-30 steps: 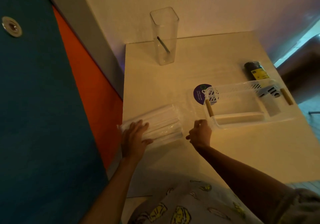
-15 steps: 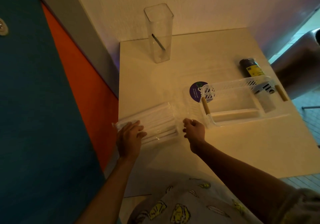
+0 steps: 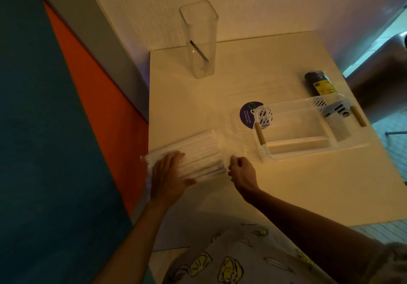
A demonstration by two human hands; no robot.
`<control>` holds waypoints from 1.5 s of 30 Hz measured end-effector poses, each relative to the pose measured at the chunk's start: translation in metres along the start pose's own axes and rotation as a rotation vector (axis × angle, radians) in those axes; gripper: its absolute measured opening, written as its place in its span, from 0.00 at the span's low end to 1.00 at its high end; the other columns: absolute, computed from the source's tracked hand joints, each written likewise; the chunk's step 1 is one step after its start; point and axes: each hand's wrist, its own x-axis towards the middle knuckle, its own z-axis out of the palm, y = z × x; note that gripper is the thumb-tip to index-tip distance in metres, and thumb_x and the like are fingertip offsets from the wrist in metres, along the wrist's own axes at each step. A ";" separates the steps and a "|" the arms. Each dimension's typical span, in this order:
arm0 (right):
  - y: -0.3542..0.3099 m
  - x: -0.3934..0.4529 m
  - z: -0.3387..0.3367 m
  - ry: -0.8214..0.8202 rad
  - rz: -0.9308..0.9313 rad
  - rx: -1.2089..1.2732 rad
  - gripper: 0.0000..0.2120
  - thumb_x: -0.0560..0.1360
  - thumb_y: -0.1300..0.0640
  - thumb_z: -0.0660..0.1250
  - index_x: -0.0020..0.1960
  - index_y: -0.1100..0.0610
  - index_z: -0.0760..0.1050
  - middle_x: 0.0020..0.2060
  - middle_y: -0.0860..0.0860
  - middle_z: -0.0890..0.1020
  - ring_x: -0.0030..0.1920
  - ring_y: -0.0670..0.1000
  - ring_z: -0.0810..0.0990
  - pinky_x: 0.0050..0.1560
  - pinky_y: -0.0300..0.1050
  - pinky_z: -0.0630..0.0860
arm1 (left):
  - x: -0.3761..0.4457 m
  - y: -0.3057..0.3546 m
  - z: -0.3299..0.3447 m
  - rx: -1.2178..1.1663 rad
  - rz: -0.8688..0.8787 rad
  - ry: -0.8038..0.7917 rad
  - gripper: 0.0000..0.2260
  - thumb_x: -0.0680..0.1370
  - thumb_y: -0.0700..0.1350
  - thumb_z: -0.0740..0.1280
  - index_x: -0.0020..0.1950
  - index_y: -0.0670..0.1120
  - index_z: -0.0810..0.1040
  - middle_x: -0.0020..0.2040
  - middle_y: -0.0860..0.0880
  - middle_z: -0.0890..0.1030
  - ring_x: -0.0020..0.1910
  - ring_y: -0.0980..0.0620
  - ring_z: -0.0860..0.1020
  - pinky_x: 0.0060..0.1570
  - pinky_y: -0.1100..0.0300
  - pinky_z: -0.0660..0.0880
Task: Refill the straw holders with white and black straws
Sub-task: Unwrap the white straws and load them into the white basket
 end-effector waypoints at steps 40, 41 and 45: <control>-0.050 0.018 0.046 -0.100 0.252 0.119 0.27 0.73 0.47 0.74 0.68 0.55 0.70 0.57 0.54 0.77 0.50 0.55 0.80 0.36 0.45 0.80 | 0.012 -0.005 -0.008 0.060 -0.137 -0.205 0.54 0.52 0.67 0.76 0.72 0.54 0.56 0.68 0.49 0.68 0.65 0.46 0.70 0.60 0.44 0.73; -0.053 0.020 0.046 -0.105 0.239 0.094 0.24 0.73 0.48 0.74 0.64 0.55 0.72 0.55 0.54 0.77 0.49 0.54 0.80 0.36 0.44 0.81 | 0.011 -0.005 -0.008 0.049 -0.141 -0.202 0.54 0.52 0.67 0.77 0.73 0.54 0.56 0.69 0.49 0.68 0.65 0.47 0.70 0.59 0.44 0.73; -0.058 0.028 0.045 -0.133 0.197 -0.016 0.17 0.73 0.51 0.75 0.54 0.57 0.72 0.51 0.55 0.78 0.47 0.53 0.81 0.43 0.47 0.83 | 0.007 -0.004 -0.010 0.018 -0.161 -0.181 0.54 0.54 0.67 0.77 0.73 0.54 0.56 0.69 0.50 0.68 0.65 0.47 0.71 0.58 0.45 0.74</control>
